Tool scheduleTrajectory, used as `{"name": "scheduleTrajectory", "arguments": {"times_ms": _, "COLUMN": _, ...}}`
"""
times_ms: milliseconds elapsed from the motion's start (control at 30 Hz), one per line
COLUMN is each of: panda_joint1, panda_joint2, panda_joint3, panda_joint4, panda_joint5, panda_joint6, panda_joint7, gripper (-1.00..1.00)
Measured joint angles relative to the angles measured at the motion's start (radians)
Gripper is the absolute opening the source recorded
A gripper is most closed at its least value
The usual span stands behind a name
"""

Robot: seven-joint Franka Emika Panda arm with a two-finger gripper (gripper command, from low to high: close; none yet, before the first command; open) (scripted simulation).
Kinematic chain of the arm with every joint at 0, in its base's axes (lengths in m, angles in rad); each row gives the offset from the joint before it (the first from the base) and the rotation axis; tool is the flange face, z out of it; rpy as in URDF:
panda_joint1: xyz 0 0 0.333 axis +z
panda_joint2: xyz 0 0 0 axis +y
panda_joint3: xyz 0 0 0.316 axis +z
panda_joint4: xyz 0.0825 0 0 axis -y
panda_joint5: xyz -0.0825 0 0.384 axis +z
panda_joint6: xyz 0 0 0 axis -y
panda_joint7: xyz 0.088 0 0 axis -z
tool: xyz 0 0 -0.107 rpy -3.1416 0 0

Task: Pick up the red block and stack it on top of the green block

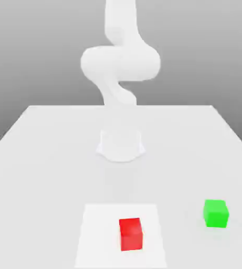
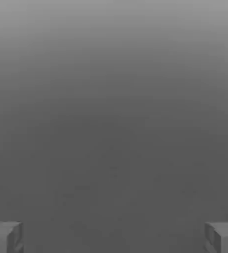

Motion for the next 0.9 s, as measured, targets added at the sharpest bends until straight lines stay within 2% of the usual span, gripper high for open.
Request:
{"name": "scheduleTrajectory", "arguments": {"times_ms": 700, "panda_joint1": 0.034, "panda_joint2": 0.768, "panda_joint3": 0.012, "panda_joint4": -0.277, "panda_joint5": -0.003, "panda_joint6": 0.37, "panda_joint7": -0.054, "gripper": 0.0}}
{"name": "scheduleTrajectory", "arguments": {"times_ms": 900, "panda_joint1": 0.036, "panda_joint2": 0.985, "panda_joint3": 0.01, "panda_joint4": -0.27, "panda_joint5": -0.014, "panda_joint6": 0.536, "panda_joint7": -0.05, "gripper": 0.0}}
